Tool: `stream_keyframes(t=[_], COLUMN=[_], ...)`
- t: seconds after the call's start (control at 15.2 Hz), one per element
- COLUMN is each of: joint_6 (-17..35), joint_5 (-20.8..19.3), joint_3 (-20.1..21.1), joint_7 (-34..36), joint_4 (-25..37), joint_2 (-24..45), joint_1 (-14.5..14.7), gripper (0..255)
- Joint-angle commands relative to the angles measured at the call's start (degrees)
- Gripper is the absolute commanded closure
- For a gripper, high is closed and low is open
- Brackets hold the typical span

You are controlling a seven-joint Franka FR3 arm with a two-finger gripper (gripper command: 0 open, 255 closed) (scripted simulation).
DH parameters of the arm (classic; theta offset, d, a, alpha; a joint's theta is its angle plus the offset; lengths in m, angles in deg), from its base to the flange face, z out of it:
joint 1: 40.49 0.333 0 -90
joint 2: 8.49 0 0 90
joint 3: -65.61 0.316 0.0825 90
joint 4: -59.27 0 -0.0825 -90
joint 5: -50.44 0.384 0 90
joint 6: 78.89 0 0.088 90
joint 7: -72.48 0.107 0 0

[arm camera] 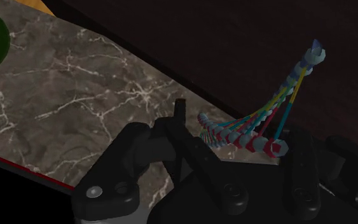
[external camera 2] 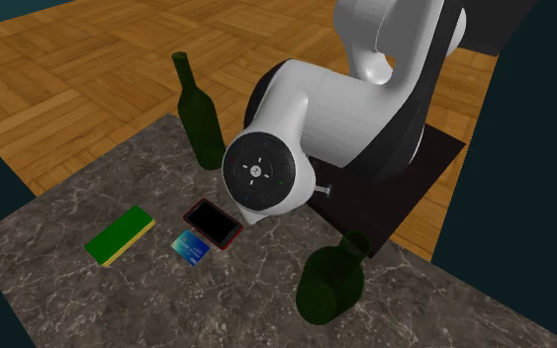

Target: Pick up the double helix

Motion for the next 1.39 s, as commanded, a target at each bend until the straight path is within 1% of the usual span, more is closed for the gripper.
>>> stream_keyframes(t=[0.0,0.53,1.32], joint_6=[0.16,0.15,-9.96], joint_5=[-0.02,-0.01,2.00], joint_3=[0.01,0.00,0.15], joint_7=[0.05,0.04,-2.45], joint_4=[-0.04,-0.06,1.58], joint_2=[0.11,0.07,-8.74], joint_1=[0.01,0.01,0.24], gripper=[255,255,255])
